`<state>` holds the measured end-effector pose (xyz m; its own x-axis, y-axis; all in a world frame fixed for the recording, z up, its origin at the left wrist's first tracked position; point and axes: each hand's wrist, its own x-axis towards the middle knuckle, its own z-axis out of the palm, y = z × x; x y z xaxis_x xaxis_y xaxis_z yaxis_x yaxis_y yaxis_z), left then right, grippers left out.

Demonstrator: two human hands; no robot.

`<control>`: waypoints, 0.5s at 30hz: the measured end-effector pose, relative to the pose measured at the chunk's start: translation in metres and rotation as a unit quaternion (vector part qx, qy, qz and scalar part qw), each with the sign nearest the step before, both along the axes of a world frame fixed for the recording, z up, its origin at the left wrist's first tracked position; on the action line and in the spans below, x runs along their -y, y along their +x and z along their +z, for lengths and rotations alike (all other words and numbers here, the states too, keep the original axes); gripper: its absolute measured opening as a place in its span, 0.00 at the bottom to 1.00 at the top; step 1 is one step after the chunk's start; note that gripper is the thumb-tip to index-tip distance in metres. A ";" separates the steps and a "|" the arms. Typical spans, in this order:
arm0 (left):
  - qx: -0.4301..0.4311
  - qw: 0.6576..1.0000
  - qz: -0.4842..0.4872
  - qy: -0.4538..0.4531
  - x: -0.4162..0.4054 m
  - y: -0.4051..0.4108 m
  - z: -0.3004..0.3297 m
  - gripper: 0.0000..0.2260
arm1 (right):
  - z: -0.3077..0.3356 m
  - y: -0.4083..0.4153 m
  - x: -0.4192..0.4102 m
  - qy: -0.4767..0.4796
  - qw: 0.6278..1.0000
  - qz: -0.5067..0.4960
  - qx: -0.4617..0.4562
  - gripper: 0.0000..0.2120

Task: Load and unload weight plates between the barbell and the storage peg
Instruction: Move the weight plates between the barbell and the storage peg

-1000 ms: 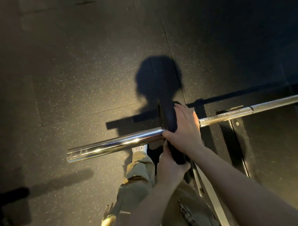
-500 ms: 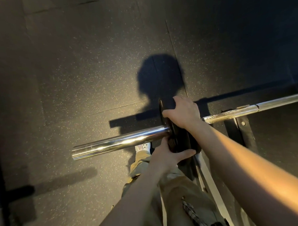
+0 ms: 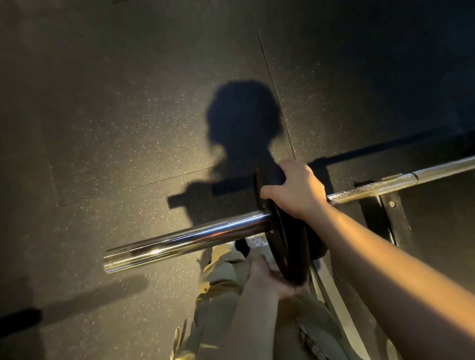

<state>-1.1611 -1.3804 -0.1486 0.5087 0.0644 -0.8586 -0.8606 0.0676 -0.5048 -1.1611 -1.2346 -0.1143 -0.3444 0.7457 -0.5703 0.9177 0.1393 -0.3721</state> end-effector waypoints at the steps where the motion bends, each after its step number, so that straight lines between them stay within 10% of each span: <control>1: 0.005 1.000 0.000 -0.012 -0.001 0.003 -0.003 0.25 | 0.000 -0.001 -0.002 -0.007 1.000 0.008 0.002 0.17; 11: -0.100 0.990 0.039 -0.093 0.007 0.036 -0.012 0.26 | -0.004 -0.016 0.002 0.021 0.983 0.184 0.004 0.25; 15: -0.117 0.988 0.045 -0.095 0.019 0.022 -0.004 0.19 | -0.008 -0.034 0.012 -0.094 0.989 0.098 -0.058 0.30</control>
